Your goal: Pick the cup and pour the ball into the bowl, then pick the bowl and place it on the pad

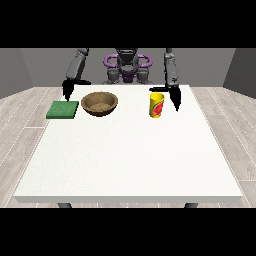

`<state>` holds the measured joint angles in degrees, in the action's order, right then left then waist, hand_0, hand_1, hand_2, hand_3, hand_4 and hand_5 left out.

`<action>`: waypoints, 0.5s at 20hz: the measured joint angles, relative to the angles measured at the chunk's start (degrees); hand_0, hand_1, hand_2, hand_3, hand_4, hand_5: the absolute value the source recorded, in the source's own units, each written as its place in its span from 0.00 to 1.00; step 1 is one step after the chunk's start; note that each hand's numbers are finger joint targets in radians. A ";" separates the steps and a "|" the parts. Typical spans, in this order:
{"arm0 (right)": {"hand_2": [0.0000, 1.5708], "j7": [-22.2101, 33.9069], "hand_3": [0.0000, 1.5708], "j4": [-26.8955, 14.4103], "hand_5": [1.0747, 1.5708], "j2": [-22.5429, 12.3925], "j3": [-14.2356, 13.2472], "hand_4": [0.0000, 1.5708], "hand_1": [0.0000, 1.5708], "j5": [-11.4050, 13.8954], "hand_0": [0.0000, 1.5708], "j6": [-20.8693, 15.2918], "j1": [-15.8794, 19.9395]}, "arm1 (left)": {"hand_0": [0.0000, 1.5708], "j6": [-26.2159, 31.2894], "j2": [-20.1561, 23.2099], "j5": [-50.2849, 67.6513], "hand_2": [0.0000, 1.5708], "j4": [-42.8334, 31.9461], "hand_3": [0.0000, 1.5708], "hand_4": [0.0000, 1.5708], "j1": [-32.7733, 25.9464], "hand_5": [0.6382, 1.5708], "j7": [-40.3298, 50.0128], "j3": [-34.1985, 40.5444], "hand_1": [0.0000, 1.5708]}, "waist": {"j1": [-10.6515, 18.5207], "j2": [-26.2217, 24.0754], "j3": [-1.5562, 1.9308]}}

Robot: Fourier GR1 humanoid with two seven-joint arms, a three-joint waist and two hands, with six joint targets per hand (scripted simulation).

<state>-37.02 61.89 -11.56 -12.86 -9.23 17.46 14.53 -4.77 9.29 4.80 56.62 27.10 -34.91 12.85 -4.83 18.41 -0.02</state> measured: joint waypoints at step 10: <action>0.00 -6.62 0.00 -6.69 0.94 -2.69 -1.16 0.00 0.00 0.44 0.00 2.72 3.67 | 0.00 -2.67 -0.27 -0.07 0.00 -9.97 0.00 0.00 6.86 0.82 -6.75 1.99 0.00 | -1.77 4.28 -0.18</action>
<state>-43.64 55.20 -14.25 -14.02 -8.79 20.18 18.20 -7.44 9.03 4.73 46.65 33.96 -41.66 14.84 -6.60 22.69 -0.21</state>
